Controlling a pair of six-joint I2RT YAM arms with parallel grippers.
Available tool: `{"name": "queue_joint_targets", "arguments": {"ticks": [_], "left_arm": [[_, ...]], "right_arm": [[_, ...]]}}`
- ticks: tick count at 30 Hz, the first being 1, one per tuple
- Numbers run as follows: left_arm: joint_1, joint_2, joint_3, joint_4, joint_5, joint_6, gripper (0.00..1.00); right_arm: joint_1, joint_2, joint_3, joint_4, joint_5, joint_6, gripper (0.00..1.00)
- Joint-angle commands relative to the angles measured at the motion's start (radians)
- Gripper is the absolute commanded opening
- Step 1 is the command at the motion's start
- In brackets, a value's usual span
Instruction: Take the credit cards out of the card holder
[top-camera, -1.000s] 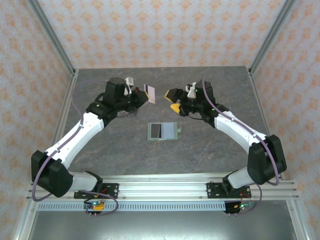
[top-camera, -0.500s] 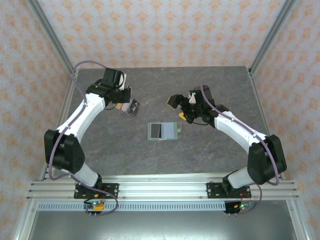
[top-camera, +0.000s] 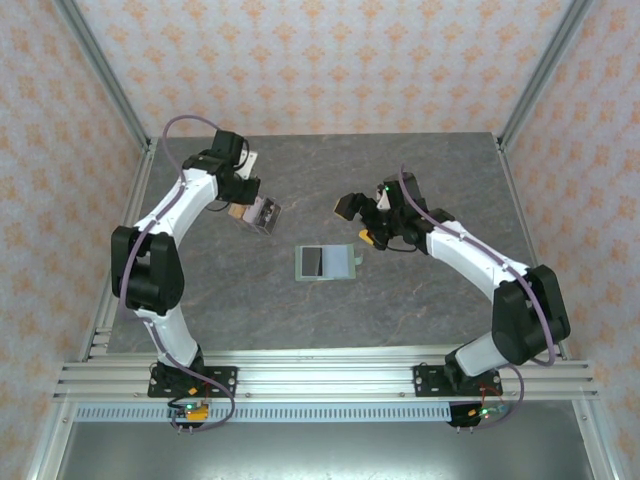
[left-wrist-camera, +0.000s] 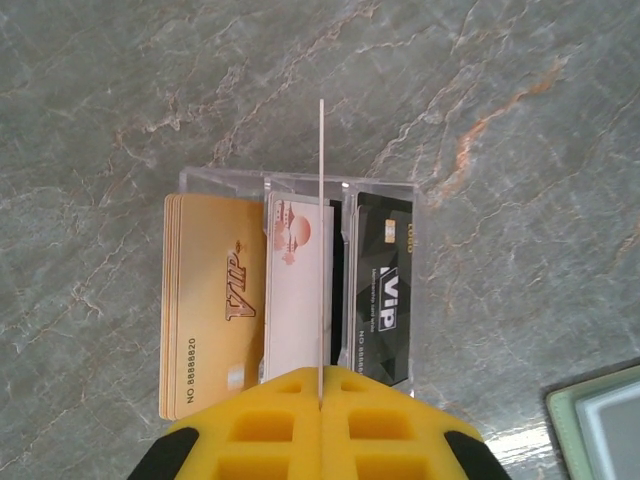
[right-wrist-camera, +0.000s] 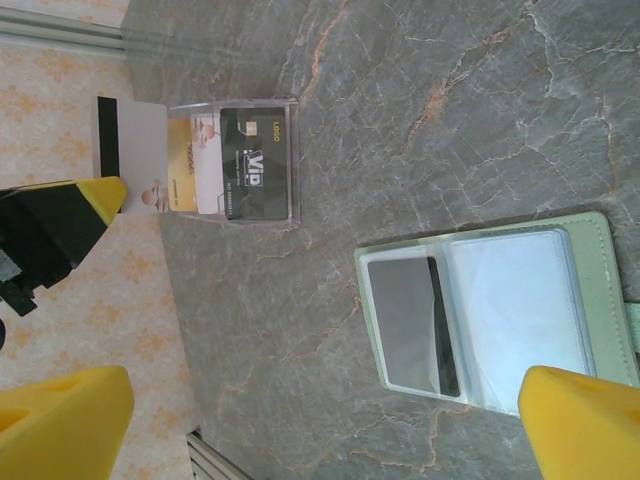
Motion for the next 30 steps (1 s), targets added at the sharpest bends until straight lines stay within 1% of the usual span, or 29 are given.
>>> {"name": "queue_joint_targets", "arguments": {"ticks": [1, 10, 20, 21, 22, 23, 26, 28, 30], "left_arm": [[0.010, 0.009, -0.020, -0.005, -0.053, -0.004, 0.00], [0.010, 0.032, -0.073, 0.045, -0.030, -0.027, 0.00], [0.009, 0.071, -0.049, 0.074, -0.010, -0.012, 0.00], [0.010, 0.077, -0.044, 0.066, -0.014, -0.010, 0.01], [0.010, 0.083, -0.039, 0.056, -0.021, -0.009, 0.03], [0.009, 0.089, -0.030, 0.040, -0.036, -0.012, 0.08], [0.011, 0.085, -0.015, 0.005, -0.063, -0.016, 0.29], [0.012, 0.061, -0.015, 0.005, -0.055, -0.029, 0.37], [0.012, 0.033, -0.011, 0.006, -0.018, -0.049, 0.42]], "right_arm": [[0.002, 0.011, 0.039, -0.017, 0.001, -0.013, 0.99], [0.003, 0.004, 0.043, -0.033, 0.000, -0.016, 0.99], [0.003, -0.013, 0.023, -0.008, -0.009, 0.004, 1.00], [0.002, -0.012, 0.023, -0.010, -0.008, 0.003, 1.00], [0.003, -0.012, 0.023, -0.010, -0.008, 0.003, 1.00], [0.002, -0.012, 0.024, -0.013, -0.006, 0.001, 1.00], [0.003, -0.013, 0.029, -0.016, -0.003, -0.001, 1.00], [0.002, -0.010, 0.034, -0.021, -0.002, -0.008, 1.00], [0.003, -0.004, 0.040, -0.027, -0.003, -0.021, 1.00]]}}
